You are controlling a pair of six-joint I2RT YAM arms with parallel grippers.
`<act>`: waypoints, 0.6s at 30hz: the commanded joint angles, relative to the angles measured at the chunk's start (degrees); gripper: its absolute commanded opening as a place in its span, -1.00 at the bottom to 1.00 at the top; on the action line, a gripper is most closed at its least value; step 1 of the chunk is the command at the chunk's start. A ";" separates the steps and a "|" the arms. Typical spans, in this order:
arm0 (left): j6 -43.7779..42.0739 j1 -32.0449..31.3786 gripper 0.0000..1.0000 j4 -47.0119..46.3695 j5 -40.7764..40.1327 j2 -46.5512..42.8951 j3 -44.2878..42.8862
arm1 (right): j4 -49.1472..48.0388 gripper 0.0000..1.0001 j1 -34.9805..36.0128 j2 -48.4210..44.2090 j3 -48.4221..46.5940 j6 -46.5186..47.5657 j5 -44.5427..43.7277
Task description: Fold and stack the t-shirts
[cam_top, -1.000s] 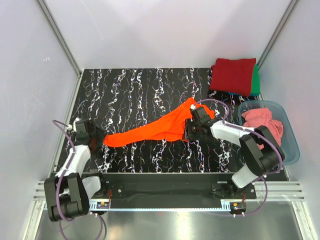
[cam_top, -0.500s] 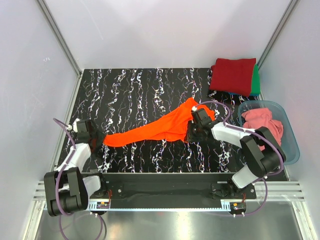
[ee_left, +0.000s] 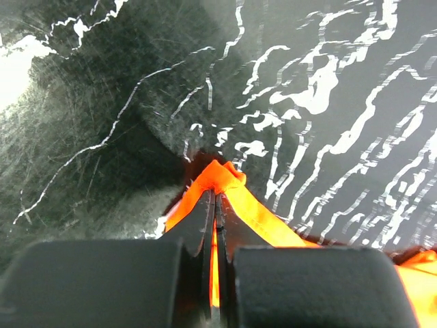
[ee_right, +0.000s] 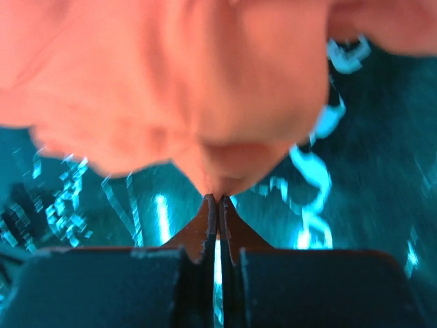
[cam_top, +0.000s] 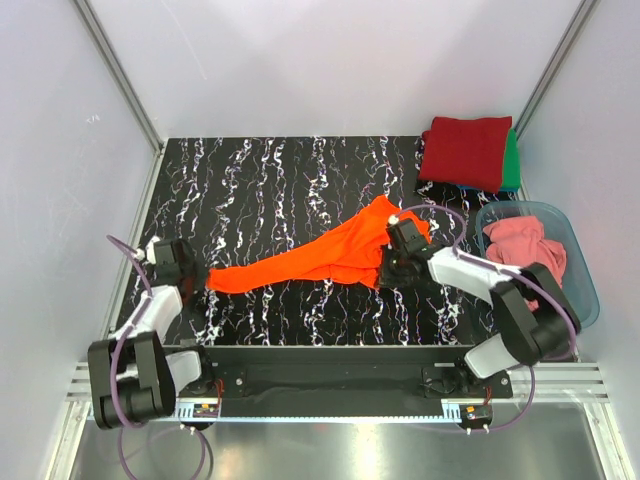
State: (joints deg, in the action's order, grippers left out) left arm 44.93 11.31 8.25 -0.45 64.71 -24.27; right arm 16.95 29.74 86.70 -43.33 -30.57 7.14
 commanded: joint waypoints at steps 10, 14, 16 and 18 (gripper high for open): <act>1.48 -0.33 -1.00 23.80 2.82 -26.64 -22.90 | 30.83 -1.00 -0.03 -32.09 -24.21 2.44 -10.12; -1.50 -0.32 -1.00 29.53 2.03 -32.70 -37.02 | 36.13 -1.00 -0.03 -37.55 -35.13 5.60 -11.00; -3.52 -0.32 -1.00 31.99 2.38 -33.50 -42.23 | 38.67 -1.00 -0.03 -40.46 -41.62 6.39 -11.44; -4.32 -0.32 -1.00 33.49 2.82 -34.21 -49.88 | 39.82 -1.00 -0.03 -42.13 -45.59 7.36 -11.10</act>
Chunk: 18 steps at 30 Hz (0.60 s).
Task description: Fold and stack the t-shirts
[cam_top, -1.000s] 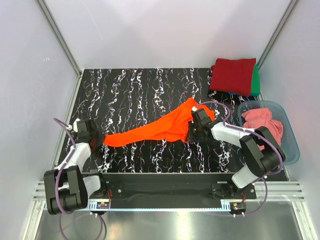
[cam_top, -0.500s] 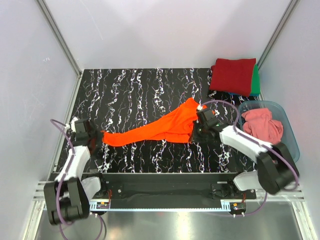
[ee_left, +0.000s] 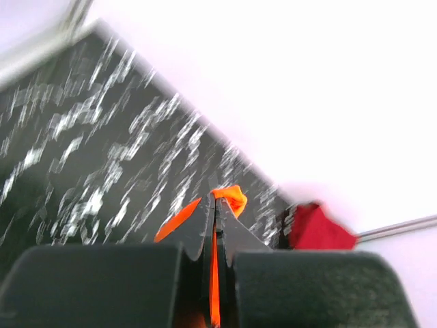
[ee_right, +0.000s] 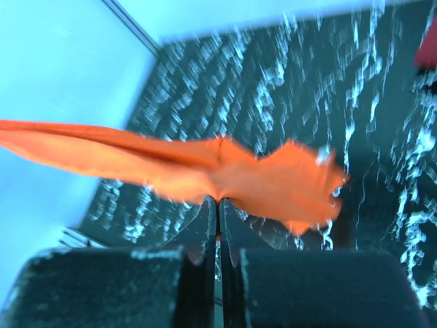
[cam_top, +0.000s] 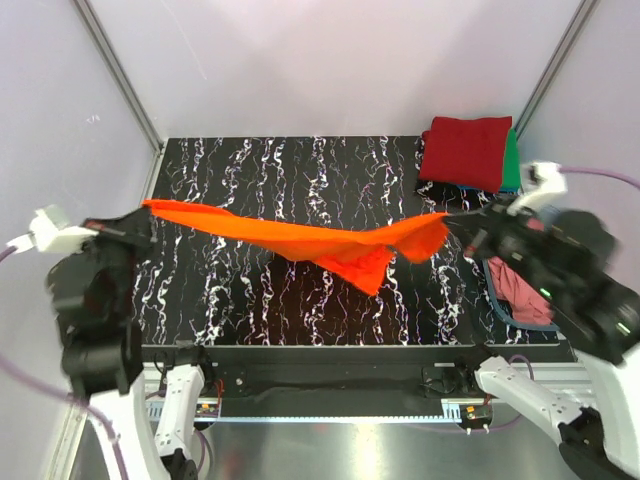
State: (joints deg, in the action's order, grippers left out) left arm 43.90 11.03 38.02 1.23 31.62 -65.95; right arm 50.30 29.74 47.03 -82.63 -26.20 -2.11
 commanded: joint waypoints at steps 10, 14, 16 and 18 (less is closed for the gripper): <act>-8.04 -0.48 -1.00 9.70 5.18 3.62 -38.70 | 15.77 -1.00 -0.03 0.32 -37.64 6.59 -0.53; -8.74 -1.71 -1.00 10.23 3.16 7.74 -43.46 | 20.79 -1.00 -0.03 9.29 -51.55 9.31 -5.43; -8.57 -1.80 -1.00 11.28 2.90 9.86 -43.73 | 22.72 -1.00 0.06 15.27 -57.17 10.54 -8.07; -8.48 -1.71 -0.99 11.90 5.34 13.72 -43.04 | 22.47 -1.00 -0.03 20.00 -58.25 12.83 -14.04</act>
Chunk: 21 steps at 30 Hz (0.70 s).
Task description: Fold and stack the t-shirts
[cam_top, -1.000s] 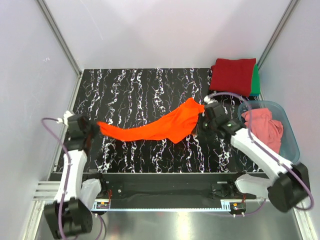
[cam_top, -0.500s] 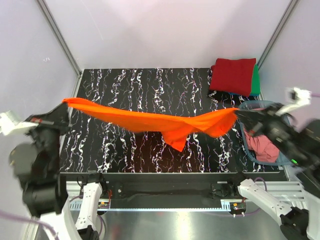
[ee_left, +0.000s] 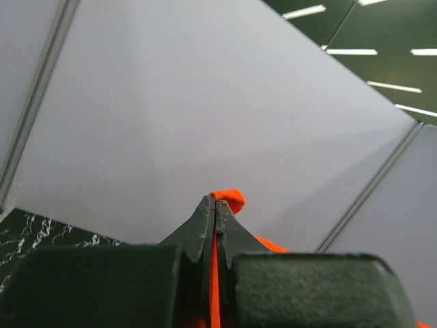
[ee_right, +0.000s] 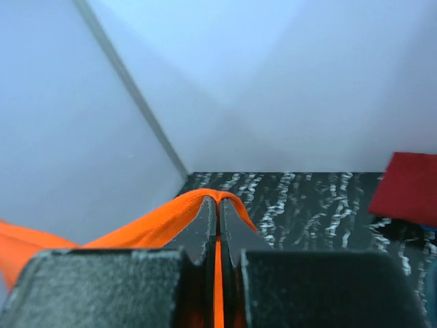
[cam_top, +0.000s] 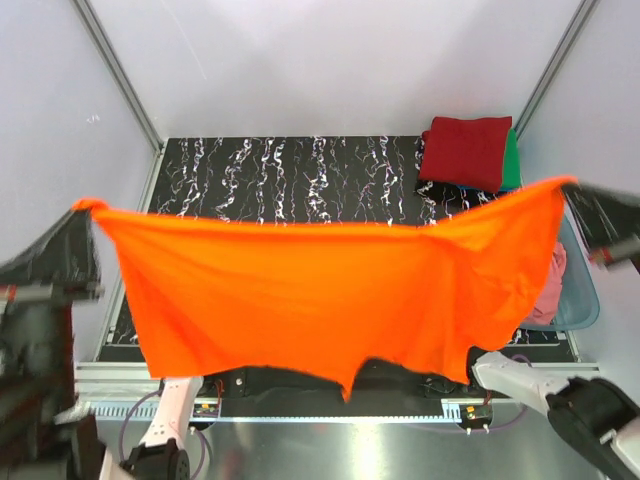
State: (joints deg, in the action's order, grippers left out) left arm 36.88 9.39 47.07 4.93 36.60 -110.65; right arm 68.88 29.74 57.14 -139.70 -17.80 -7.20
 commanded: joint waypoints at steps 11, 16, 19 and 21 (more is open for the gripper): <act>2.58 0.02 -0.98 -8.04 -1.31 30.50 27.94 | -16.04 -1.00 -6.86 35.37 17.97 10.51 -17.77; 1.35 0.10 -0.36 -11.65 -4.23 52.83 24.20 | -20.02 -0.39 -9.96 64.80 1.02 14.18 -17.76; 1.44 0.54 0.42 -9.02 -2.38 65.15 17.34 | -11.35 0.99 -9.96 82.39 -22.92 15.17 -16.79; 1.52 0.37 0.58 -8.57 -3.25 65.09 16.87 | -4.06 0.99 -10.05 87.94 -32.17 13.07 -17.41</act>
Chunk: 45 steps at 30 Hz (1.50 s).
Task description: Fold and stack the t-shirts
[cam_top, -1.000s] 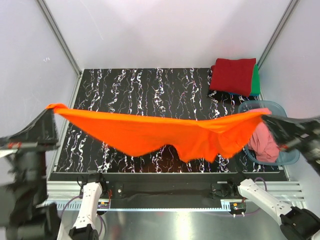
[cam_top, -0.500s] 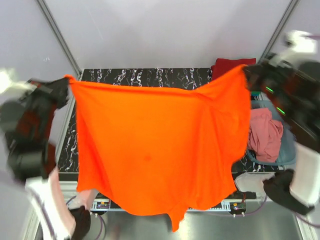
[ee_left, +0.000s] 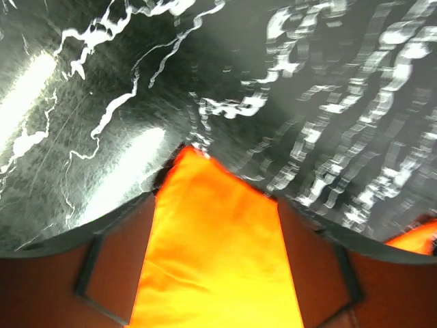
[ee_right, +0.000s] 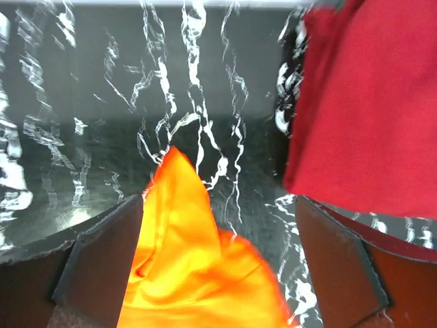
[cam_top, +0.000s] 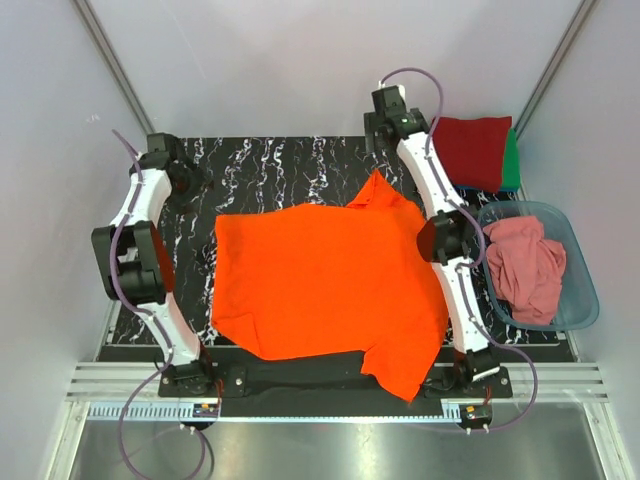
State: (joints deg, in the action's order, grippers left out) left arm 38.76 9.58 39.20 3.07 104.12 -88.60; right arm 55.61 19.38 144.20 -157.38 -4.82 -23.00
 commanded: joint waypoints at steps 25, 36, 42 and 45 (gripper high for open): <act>4.04 -9.32 0.54 -41.11 -4.74 -25.11 51.33 | -22.92 0.85 -2.24 -13.87 43.92 -15.83 31.08; 5.45 -9.32 0.49 -50.27 -3.42 -23.96 55.20 | -24.41 0.74 -2.15 -8.24 41.46 -17.15 34.16; 5.10 -9.32 0.48 -50.71 -3.42 -23.78 55.02 | -24.50 0.70 -1.89 -8.06 40.49 -18.12 35.04; 5.01 -9.32 0.48 -50.80 -3.42 -23.70 54.93 | -24.50 0.68 -1.71 -7.62 39.79 -18.47 35.39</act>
State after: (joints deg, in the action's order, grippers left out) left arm 43.83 0.16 -7.49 -0.23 81.21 -33.65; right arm 32.64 16.97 136.07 -114.56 -22.33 10.70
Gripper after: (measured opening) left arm 0.746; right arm 0.847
